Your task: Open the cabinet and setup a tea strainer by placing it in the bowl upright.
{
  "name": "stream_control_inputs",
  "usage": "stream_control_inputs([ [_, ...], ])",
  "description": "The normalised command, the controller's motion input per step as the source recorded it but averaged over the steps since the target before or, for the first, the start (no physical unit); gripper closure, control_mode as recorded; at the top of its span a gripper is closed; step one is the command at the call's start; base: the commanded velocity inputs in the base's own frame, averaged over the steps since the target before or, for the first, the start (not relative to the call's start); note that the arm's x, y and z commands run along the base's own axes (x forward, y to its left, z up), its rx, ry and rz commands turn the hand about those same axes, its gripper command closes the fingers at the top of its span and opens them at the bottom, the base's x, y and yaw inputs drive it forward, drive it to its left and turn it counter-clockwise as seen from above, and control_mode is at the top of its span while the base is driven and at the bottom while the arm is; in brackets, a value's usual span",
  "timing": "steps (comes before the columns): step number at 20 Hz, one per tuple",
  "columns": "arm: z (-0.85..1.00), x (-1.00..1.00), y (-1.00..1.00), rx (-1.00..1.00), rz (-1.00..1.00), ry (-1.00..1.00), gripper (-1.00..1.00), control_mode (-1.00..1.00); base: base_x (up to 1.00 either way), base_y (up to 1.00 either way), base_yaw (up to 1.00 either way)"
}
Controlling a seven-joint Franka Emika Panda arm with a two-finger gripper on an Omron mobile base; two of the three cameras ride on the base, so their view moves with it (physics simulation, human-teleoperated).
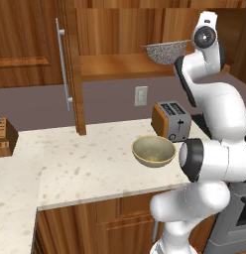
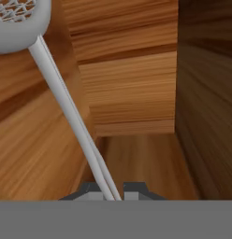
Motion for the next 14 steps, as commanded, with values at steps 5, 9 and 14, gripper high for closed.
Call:
stream_control_inputs([
  [5,0.00,-0.97,0.00,0.00,0.00,-0.04,1.00,-1.00,0.00,0.00,0.00],
  [9,0.05,-1.00,0.08,0.00,0.00,-0.02,1.00,-1.00,0.00,0.00,0.00],
  [14,0.08,-1.00,0.17,0.00,0.00,0.00,1.00,-1.00,0.00,0.00,0.00],
])
